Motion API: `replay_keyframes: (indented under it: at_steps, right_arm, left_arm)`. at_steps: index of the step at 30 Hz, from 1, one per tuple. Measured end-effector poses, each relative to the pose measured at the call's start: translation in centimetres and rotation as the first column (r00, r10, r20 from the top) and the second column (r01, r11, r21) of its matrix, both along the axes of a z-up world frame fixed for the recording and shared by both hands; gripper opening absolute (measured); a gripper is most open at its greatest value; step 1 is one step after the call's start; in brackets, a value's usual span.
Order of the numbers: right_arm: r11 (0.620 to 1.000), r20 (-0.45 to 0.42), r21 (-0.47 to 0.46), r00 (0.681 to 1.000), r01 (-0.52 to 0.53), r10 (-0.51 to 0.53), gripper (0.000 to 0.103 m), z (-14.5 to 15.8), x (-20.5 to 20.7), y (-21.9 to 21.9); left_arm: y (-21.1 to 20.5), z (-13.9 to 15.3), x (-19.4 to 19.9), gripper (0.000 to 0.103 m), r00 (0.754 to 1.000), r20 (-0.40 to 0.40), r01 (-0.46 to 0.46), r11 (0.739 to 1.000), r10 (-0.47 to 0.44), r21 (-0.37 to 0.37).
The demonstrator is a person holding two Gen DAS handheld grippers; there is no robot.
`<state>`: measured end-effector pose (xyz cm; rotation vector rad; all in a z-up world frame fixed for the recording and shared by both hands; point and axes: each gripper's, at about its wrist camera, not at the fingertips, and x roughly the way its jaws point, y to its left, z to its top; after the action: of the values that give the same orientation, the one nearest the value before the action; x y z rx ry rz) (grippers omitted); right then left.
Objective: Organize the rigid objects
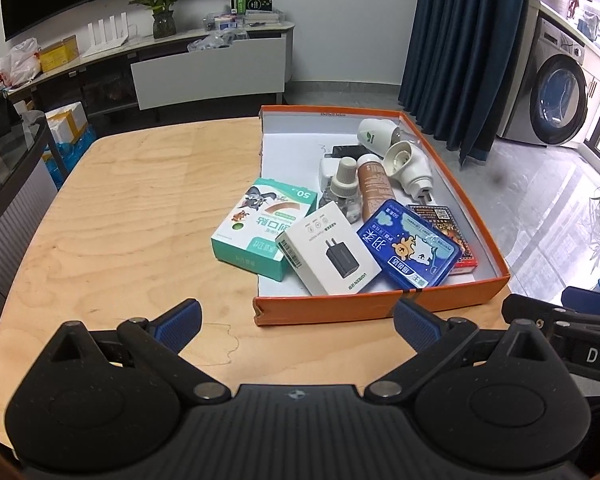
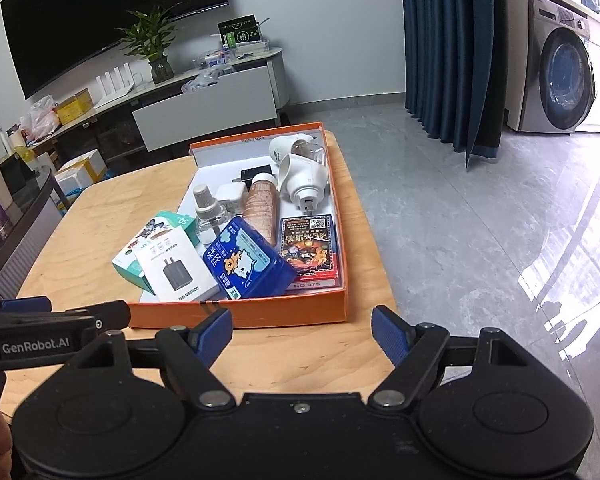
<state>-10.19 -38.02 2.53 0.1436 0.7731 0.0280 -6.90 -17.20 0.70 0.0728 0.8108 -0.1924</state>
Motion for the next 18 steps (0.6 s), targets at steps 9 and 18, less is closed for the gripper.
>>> replay_keyframes:
  at_steps: [9,18]
  right_arm:
    - [1.0,-0.001,-0.002,1.0,0.002,-0.002,0.09,-0.07,0.15,0.07]
    - [1.0,-0.003,-0.001,1.0,0.0,0.0,0.09,-0.14,0.29,0.2]
  left_arm:
    - [-0.33,-0.23,-0.08,0.103,1.0,-0.011,0.015,1.0,-0.015,0.005]
    - [-0.5,-0.49,-0.01,0.103,1.0,-0.02,0.019,1.0,-0.018,0.011]
